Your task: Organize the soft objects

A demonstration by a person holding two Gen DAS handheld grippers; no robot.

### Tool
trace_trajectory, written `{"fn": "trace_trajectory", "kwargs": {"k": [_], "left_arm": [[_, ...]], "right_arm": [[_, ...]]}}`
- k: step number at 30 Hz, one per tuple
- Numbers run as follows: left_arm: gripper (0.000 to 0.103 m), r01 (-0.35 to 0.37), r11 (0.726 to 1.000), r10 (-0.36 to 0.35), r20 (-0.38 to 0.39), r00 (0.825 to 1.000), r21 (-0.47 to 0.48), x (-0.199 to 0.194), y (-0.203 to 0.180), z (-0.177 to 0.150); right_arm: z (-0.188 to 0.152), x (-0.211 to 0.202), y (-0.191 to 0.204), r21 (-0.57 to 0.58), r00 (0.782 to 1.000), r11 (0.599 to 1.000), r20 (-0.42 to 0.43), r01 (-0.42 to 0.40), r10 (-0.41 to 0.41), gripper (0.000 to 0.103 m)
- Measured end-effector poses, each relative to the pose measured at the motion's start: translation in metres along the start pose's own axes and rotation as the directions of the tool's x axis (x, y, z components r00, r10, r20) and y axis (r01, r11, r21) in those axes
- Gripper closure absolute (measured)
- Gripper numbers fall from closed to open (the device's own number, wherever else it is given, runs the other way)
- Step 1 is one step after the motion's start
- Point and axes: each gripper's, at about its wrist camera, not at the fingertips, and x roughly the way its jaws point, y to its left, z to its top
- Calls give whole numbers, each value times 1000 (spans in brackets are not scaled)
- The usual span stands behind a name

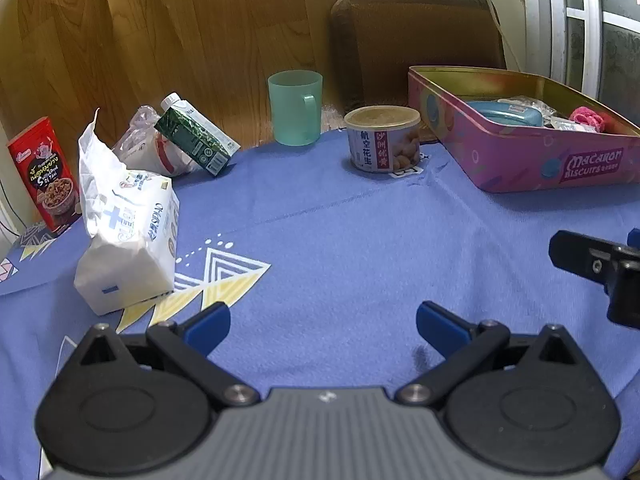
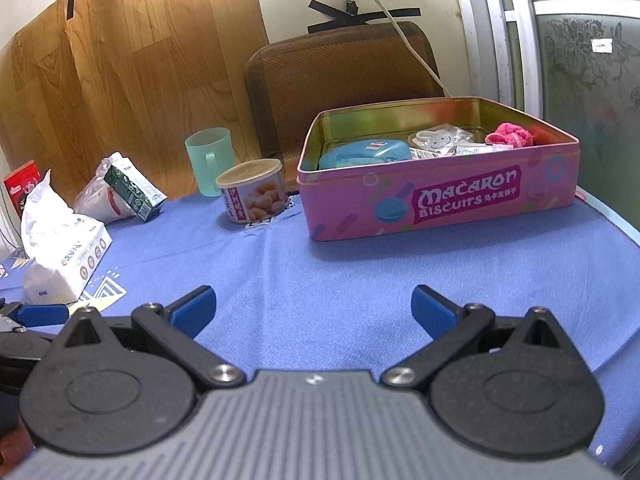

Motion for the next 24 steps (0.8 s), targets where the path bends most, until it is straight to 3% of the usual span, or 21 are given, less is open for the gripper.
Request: {"fn": "trace_trajectory", "kwargs": {"k": [18, 24], "left_arm": [[0, -31, 999, 31, 54, 998, 11, -8, 1, 3], [0, -77, 997, 77, 87, 993, 3, -11, 1, 3]], "right_arm": [[0, -1, 0, 7, 1000, 1000, 6, -3, 3, 0], [0, -2, 0, 3, 1000, 1000, 10, -7, 7, 0]]}}
